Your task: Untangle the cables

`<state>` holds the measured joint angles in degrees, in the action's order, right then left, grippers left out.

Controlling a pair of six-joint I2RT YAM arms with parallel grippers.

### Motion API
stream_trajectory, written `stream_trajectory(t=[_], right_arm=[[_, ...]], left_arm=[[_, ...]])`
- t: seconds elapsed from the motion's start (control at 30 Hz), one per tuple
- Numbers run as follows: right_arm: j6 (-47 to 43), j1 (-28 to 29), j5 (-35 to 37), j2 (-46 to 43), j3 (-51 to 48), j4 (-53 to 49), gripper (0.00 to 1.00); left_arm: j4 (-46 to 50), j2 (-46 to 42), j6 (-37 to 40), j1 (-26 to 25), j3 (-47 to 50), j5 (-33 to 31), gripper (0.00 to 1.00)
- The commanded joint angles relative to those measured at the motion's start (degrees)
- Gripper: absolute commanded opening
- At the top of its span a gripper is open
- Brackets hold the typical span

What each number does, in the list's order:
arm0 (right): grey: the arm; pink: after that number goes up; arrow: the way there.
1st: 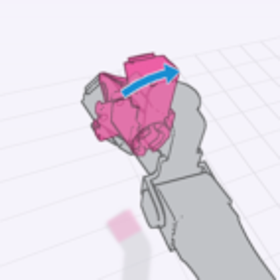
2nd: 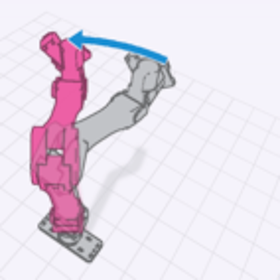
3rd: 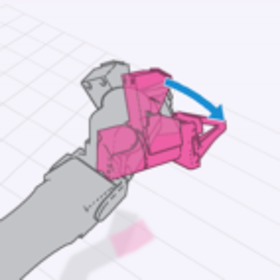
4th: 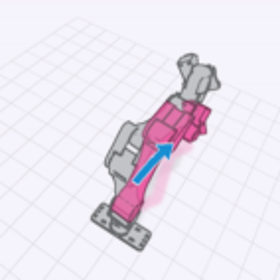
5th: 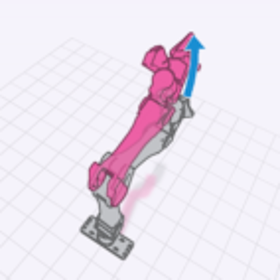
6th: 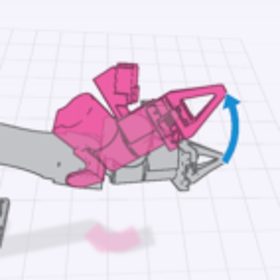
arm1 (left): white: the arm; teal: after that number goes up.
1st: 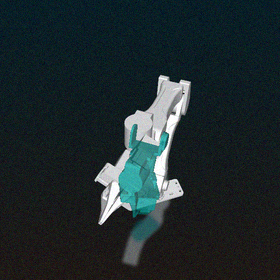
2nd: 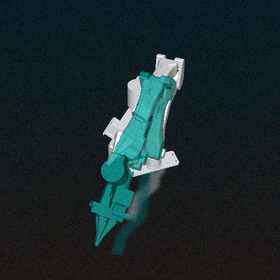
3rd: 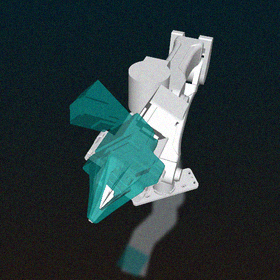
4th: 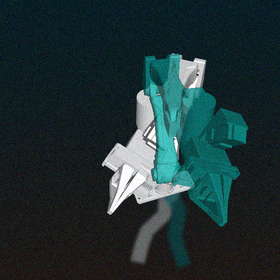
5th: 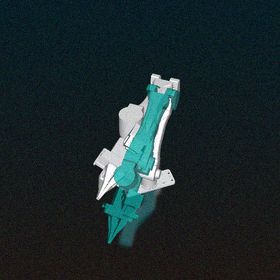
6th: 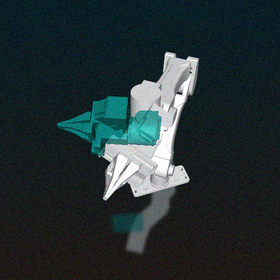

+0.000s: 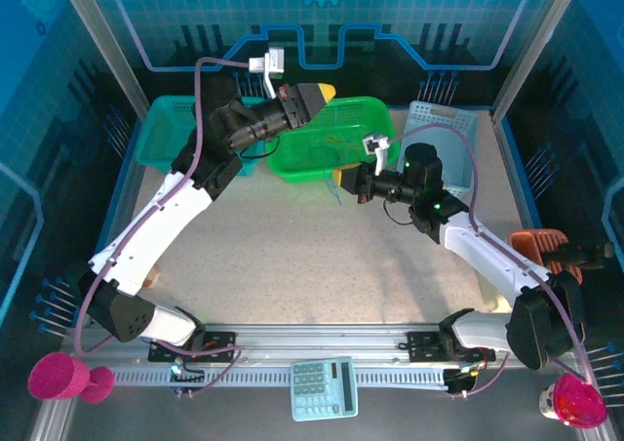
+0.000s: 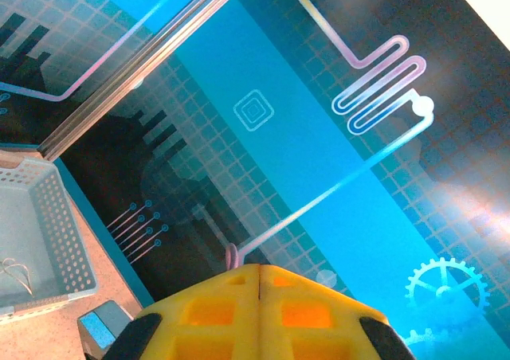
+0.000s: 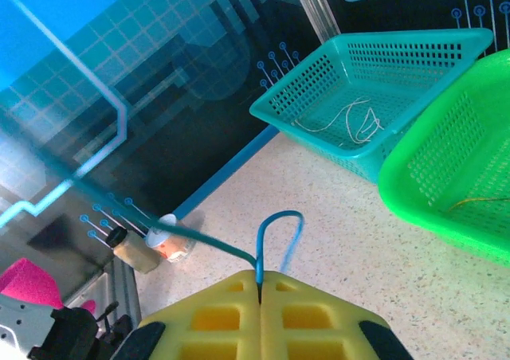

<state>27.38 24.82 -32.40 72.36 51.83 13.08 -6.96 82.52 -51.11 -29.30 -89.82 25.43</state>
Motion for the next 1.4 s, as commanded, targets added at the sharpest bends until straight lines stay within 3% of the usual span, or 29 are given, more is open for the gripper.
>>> stream_trajectory(t=[0.0,0.23,0.57,0.87,1.2,1.37], right_arm=[[-0.9,0.7,-0.4,-0.3,0.7,0.2,0.00],[-2.3,-0.2,1.5,-0.3,-4.7,-0.2,0.00],[2.4,-6.3,1.2,0.6,-14.7,8.8,0.00],[4.6,-8.9,4.8,4.5,-18.8,12.3,0.00],[6.2,-9.1,6.4,5.6,-20.7,13.6,0.00],[7.4,-8.8,6.6,5.6,-17.1,12.6,0.00]], left_arm=[[-2.4,-0.6,-0.3,0.4,0.3,1.2,0.00],[-0.7,-0.4,1.4,1.9,-2.1,0.2,0.00],[1.4,-3.6,3.0,9.3,-2.3,-1.6,0.00],[2.0,-3.4,3.9,12.7,-3.3,-2.5,0.00],[0.7,4.4,4.5,13.4,-11.3,-1.6,0.00],[-0.8,11.4,5.5,13.4,-18.7,-0.6,0.00]])
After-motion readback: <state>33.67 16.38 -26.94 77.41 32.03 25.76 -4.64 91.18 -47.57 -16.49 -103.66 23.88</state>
